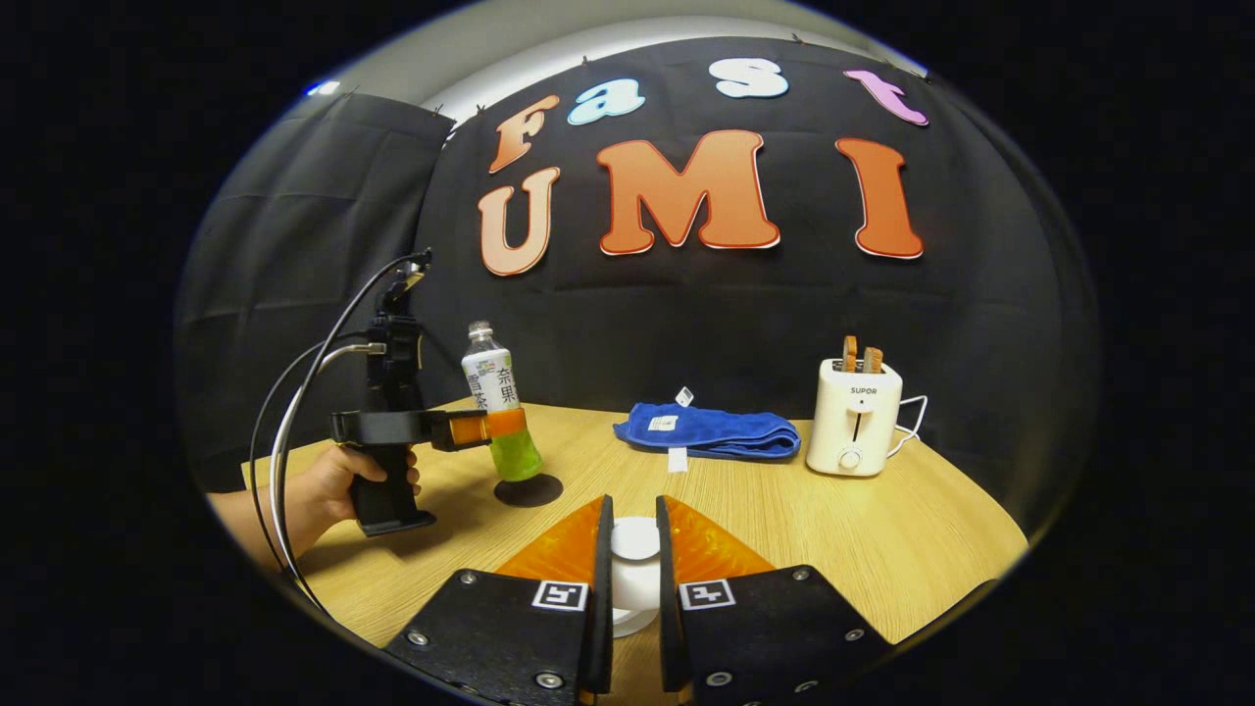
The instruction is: Open the teacup lid with one hand, grasp the water bottle and pour water into the teacup with the other hand; after pouring, place the water bottle on the coaster and then close the teacup lid.
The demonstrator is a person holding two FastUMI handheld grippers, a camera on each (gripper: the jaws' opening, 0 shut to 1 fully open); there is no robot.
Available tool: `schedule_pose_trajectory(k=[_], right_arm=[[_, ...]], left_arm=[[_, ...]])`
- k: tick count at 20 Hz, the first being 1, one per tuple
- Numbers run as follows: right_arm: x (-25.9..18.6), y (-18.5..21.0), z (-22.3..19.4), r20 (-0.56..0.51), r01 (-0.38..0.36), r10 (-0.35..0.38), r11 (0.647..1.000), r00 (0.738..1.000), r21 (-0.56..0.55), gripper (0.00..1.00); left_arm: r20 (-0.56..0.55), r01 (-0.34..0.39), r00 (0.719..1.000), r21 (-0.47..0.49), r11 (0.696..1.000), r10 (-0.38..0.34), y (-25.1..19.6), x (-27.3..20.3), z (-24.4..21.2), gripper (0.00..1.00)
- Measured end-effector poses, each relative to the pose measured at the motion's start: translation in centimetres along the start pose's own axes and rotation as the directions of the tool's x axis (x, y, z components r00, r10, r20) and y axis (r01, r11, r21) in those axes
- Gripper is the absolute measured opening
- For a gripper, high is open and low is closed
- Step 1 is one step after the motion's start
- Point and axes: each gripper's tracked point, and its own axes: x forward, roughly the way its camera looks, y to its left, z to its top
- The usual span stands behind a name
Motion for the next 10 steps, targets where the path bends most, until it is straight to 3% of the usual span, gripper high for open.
schedule_pose_trajectory(k=[10], right_arm=[[0.7,0.5,-1.6,-0.049,-0.015,0.014,1.000,0.999,-0.015,0.20]], left_arm=[[-0.071,0.004,0.997,0.135,0.991,0.006,0.5,0.4,-1.7,0.64]])
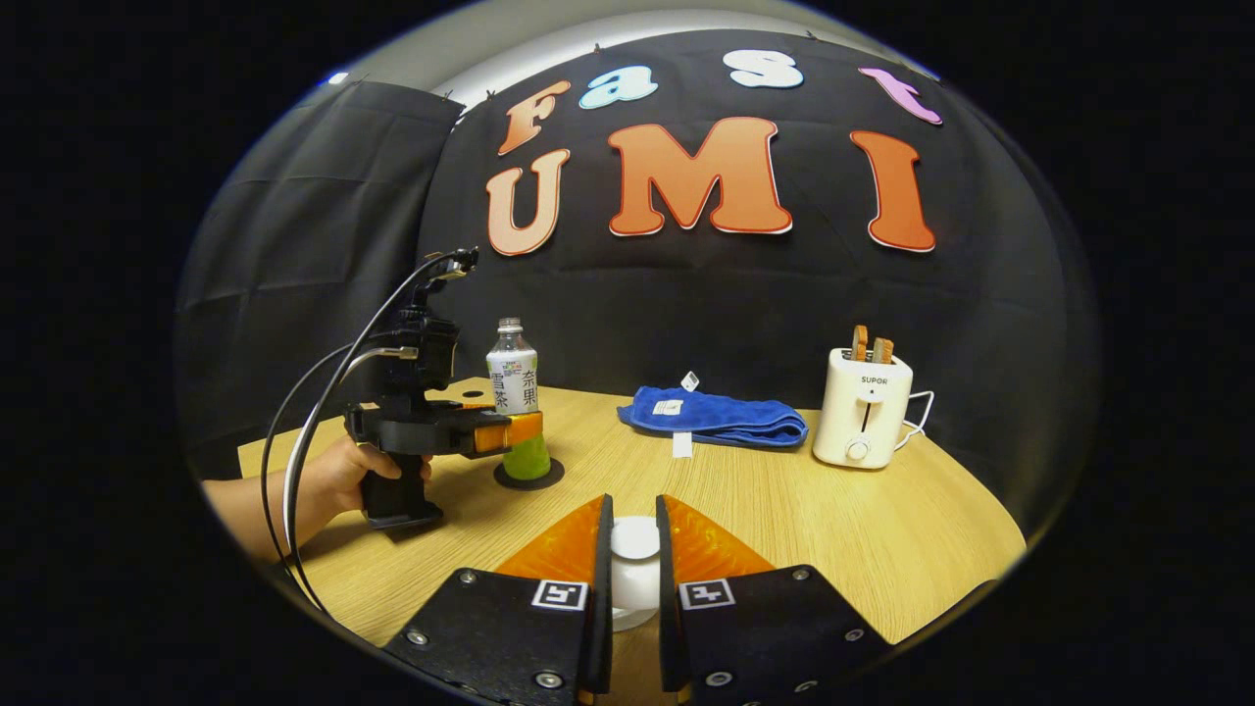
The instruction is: Open the teacup lid with one hand, grasp the water bottle and pour water into the teacup with the other hand; after pouring, place the water bottle on the coaster and then close the teacup lid.
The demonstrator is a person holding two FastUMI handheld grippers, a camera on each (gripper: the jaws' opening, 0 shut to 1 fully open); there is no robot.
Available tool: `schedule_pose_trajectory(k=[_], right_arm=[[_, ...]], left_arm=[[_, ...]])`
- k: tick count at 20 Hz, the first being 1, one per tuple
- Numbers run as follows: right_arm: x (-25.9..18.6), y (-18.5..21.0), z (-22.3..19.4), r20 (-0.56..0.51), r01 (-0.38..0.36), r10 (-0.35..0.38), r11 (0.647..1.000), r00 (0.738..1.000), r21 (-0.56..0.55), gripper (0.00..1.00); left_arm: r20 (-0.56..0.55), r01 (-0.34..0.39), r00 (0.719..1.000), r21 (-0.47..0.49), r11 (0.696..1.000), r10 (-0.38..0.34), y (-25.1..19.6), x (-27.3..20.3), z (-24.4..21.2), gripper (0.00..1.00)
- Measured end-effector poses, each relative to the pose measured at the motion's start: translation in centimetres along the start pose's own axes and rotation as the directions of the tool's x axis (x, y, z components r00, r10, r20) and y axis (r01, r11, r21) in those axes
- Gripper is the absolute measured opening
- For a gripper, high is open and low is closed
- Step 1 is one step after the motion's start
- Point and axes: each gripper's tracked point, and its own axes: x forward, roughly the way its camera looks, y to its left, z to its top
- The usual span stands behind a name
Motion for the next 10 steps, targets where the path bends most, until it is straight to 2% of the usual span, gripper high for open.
schedule_pose_trajectory(k=[2,5,6,7,8,10], right_arm=[[0.1,0.2,0.0,-0.005,-0.005,0.005,1.000,1.000,0.006,0.20],[0.3,0.2,-0.3,-0.011,0.001,-0.001,1.000,1.000,0.002,0.19],[0.3,0.2,-0.3,-0.013,0.002,-0.002,1.000,1.000,0.000,0.20],[0.3,0.2,-0.3,-0.013,0.001,-0.001,1.000,1.000,-0.002,0.20],[0.3,0.3,-0.4,-0.013,0.004,-0.004,1.000,1.000,-0.002,0.20],[0.4,0.5,-0.9,-0.019,0.001,-0.001,1.000,1.000,-0.003,0.20]], left_arm=[[-0.012,0.006,1.000,0.013,1.000,-0.005,-0.1,0.2,-0.3,0.65],[-0.016,-0.008,1.000,0.014,1.000,0.008,0.3,-0.1,-0.2,0.74],[-0.014,-0.007,1.000,0.014,1.000,0.007,0.1,-0.2,0.0,0.88],[-0.009,-0.015,1.000,0.024,1.000,0.015,0.2,-0.4,0.1,0.91],[-0.005,-0.022,1.000,0.031,0.999,0.023,0.5,-0.5,0.3,0.99],[-0.007,-0.027,1.000,0.041,0.999,0.027,0.6,-1.0,0.3,1.00]])
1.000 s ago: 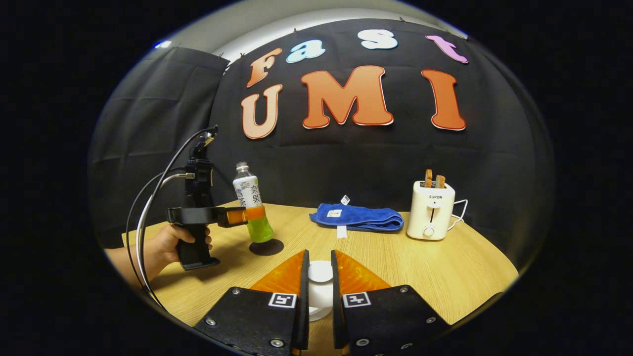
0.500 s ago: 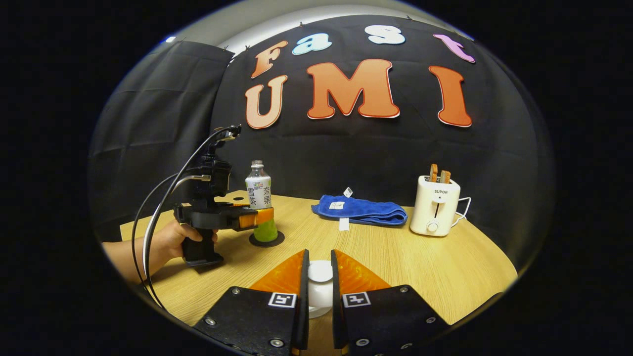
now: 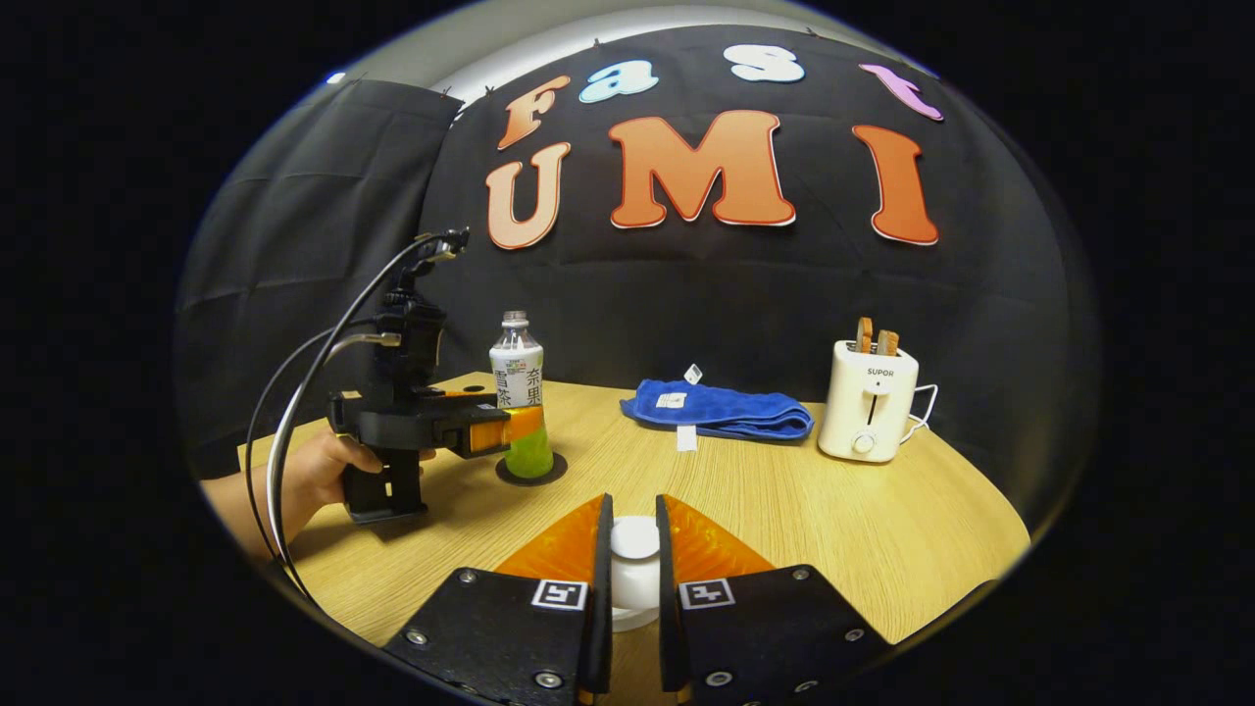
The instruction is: Open the teacup lid with one hand, grasp the water bottle and pour water into the teacup with the other hand; after pouring, place the water bottle on the coaster and then close the teacup lid.
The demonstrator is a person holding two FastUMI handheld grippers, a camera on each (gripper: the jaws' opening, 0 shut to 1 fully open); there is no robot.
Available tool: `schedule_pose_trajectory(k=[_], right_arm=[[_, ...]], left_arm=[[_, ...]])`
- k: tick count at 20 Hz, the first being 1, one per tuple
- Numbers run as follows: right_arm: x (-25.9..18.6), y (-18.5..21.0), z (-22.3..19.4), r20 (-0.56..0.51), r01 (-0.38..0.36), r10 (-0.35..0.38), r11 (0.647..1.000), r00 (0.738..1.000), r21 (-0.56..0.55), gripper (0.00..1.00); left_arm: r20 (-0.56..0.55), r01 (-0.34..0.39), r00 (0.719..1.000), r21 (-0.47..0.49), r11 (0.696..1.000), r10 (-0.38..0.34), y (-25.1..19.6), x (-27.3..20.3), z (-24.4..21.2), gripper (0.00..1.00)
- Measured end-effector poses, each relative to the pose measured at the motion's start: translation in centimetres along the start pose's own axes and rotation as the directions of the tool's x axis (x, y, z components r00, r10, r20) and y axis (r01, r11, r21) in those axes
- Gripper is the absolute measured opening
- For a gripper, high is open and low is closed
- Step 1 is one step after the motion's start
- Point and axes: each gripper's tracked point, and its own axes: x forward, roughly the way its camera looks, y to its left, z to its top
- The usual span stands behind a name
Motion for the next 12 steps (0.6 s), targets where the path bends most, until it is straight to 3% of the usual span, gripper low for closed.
schedule_pose_trajectory(k=[4,8,10,12], right_arm=[[0.5,1.1,-1.0,-0.003,-0.024,0.024,1.000,1.000,0.014,0.20],[1.1,1.8,-1.9,-0.021,-0.017,0.017,1.000,1.000,-0.018,0.20],[1.2,2.3,-2.3,-0.023,-0.028,0.028,1.000,0.999,-0.014,0.16],[1.5,2.4,-2.6,-0.020,-0.030,0.030,0.999,0.999,-0.012,0.20]], left_arm=[[0.038,0.000,0.999,0.027,1.000,-0.001,-0.3,-1.0,0.7,0.99],[0.073,-0.013,0.997,0.117,0.993,0.005,0.5,-2.2,1.7,0.99],[0.096,-0.018,0.995,0.120,0.993,0.006,0.4,-2.6,2.2,0.99],[0.126,-0.018,0.992,0.104,0.994,0.005,0.2,-3.1,2.8,0.99]])
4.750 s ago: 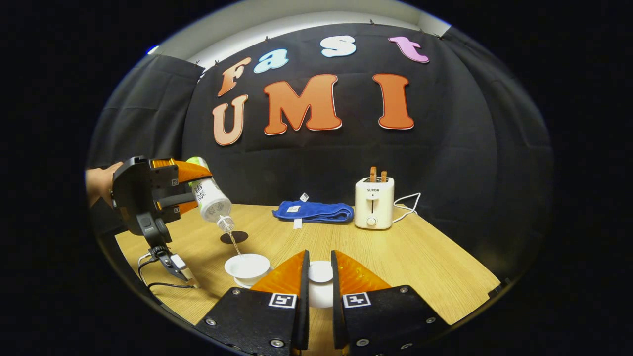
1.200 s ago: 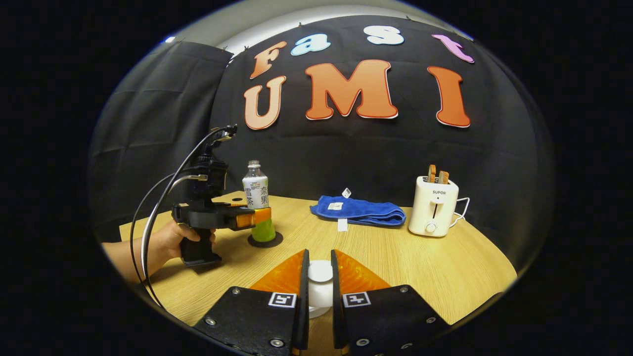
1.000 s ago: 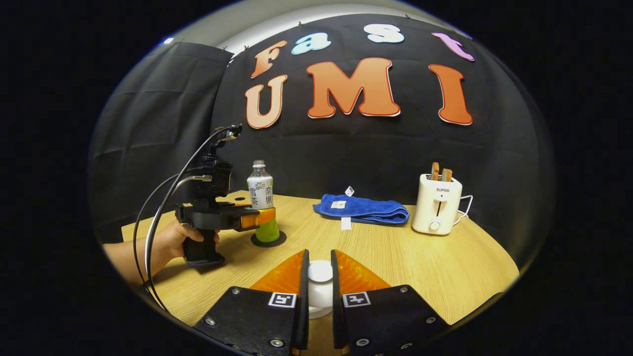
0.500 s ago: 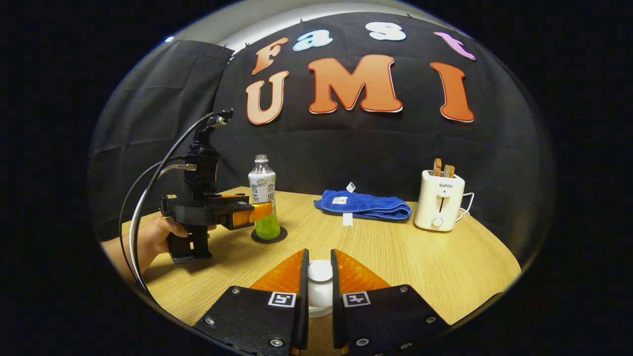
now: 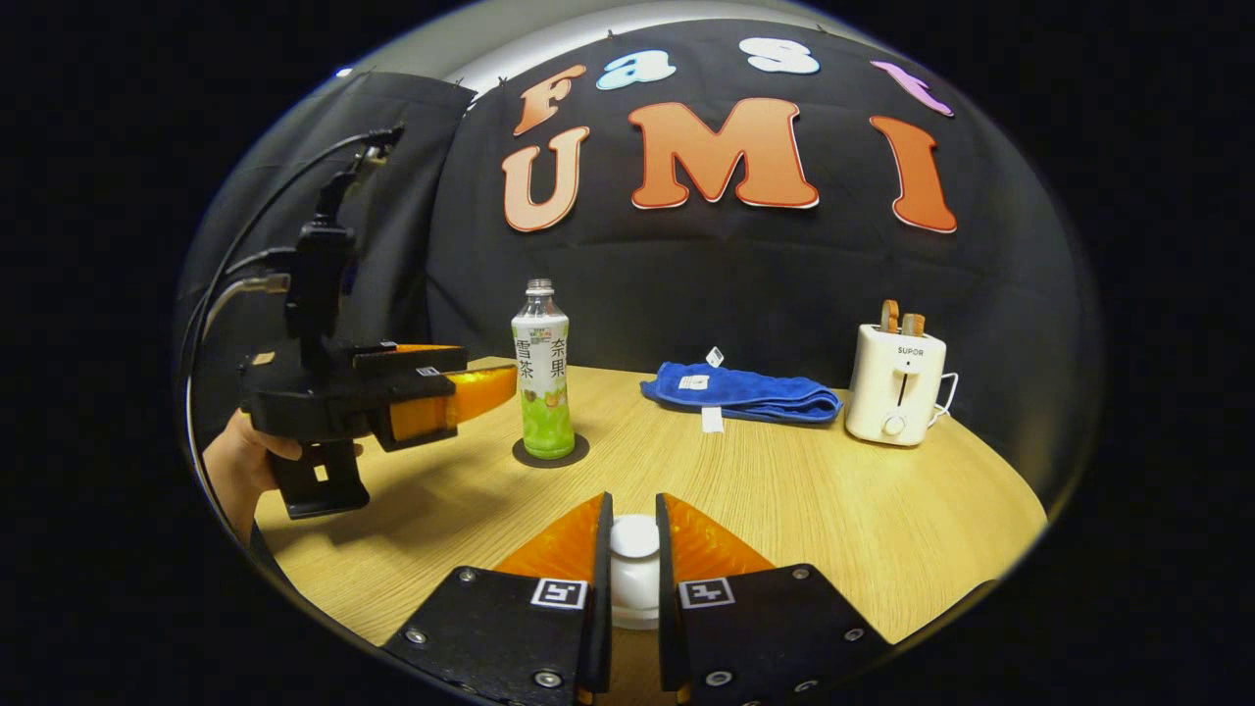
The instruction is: Open the teacup lid with one hand, grasp the water bottle and pour water into the teacup with the other hand; after pouring, place the water bottle on the coaster and then close the teacup lid.
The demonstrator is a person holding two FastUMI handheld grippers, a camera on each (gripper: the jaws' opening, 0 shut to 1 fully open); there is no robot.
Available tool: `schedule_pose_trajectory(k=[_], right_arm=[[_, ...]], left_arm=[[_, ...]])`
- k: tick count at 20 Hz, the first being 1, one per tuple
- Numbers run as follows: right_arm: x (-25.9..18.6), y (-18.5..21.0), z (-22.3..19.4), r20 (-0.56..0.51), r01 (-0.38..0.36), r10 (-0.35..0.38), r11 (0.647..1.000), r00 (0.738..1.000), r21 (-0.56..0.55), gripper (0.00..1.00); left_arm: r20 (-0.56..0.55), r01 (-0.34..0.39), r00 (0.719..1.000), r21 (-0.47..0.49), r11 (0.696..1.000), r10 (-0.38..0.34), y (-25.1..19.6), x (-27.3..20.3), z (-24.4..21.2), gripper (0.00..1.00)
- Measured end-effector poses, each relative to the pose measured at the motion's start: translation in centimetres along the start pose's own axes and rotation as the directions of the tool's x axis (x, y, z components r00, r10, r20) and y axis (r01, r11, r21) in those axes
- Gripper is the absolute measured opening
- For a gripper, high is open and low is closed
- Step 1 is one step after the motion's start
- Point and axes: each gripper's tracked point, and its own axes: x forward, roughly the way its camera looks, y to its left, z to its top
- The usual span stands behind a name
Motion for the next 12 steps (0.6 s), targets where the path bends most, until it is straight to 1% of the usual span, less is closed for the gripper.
schedule_pose_trajectory(k=[4,5,6,7,8,9,10,11,12], right_arm=[[0.4,-0.3,-0.5,-0.003,0.024,-0.024,1.000,1.000,-0.016,0.20],[0.2,-0.3,-0.3,-0.002,0.023,-0.024,1.000,1.000,-0.016,0.20],[0.2,-0.4,-0.4,-0.005,0.026,-0.026,1.000,1.000,-0.016,0.23],[0.0,-0.6,-0.3,-0.009,0.031,-0.031,0.999,0.999,-0.013,0.25],[0.1,-0.6,-0.2,-0.005,0.033,-0.033,0.999,0.999,-0.005,0.28],[-0.3,-0.6,0.4,0.008,0.038,-0.038,0.999,0.999,0.004,0.30],[-0.6,-0.6,1.2,0.026,0.040,-0.040,0.999,0.999,0.009,0.29],[-1.1,-0.6,2.0,0.048,0.043,-0.043,0.999,0.998,0.010,0.37],[-1.6,-0.7,2.9,0.074,0.048,-0.049,0.999,0.996,0.011,0.46]], left_arm=[[0.033,-0.014,0.999,-0.026,1.000,0.015,0.2,-0.8,0.7,0.99],[0.037,-0.021,0.999,-0.035,0.999,0.022,0.2,-0.9,0.9,0.96],[0.041,-0.022,0.999,-0.047,0.999,0.024,0.3,-1.3,0.9,0.99],[0.045,-0.026,0.999,-0.060,0.998,0.029,0.3,-1.8,1.1,0.99],[0.052,-0.030,0.998,-0.076,0.997,0.034,0.4,-2.3,1.4,0.96],[0.061,-0.031,0.997,-0.090,0.995,0.036,0.4,-2.9,1.8,0.96],[0.072,-0.034,0.997,-0.103,0.994,0.041,0.5,-3.4,2.3,0.96],[0.085,-0.035,0.995,-0.114,0.993,0.045,0.5,-4.2,2.9,0.99],[0.097,-0.038,0.994,-0.126,0.991,0.051,0.6,-5.1,3.6,0.99]])
